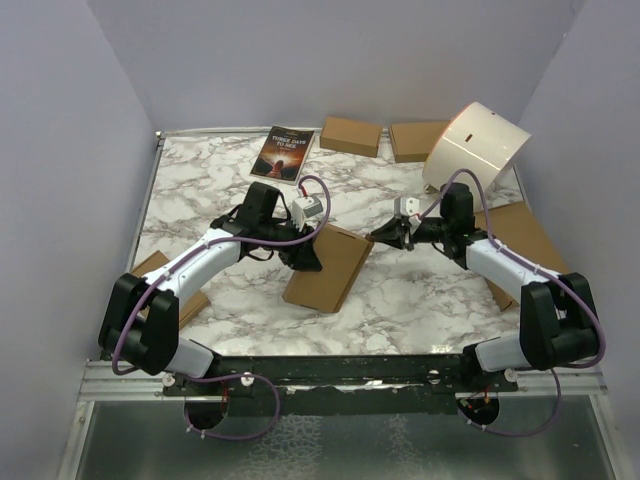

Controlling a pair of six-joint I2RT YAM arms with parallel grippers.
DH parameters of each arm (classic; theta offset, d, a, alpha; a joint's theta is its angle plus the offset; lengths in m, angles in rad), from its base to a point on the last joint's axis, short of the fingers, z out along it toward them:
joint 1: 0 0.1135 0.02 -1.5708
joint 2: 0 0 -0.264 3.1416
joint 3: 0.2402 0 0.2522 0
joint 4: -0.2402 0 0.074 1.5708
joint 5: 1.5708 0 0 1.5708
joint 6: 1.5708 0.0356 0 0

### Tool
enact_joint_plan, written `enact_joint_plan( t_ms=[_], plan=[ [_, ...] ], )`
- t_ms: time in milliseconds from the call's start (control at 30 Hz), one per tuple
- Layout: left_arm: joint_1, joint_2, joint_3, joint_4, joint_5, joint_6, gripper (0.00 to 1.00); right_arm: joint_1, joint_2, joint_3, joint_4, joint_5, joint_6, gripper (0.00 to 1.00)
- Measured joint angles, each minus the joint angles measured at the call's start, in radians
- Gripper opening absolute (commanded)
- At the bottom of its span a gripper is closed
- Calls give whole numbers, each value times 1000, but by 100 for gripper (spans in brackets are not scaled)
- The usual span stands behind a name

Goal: Fold the paper box

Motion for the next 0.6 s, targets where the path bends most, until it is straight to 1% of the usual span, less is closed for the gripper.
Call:
enact_joint_plan(
  t_ms=[67,233,333,467,600],
  plan=[
    [0,0,0,0,0,1,0,0,0,0,0,8,1,21],
    [0,0,0,1,3,5,0,0,2,0,0,29,9,20],
    [0,0,0,1,4,6,0,0,7,0,2,32,15,15],
    [0,0,-1,2,3,6,0,0,19,0,0,31,20,4],
    [0,0,-2,3,3,5,0,2,21,0,-13,30,15,1]
  ],
)
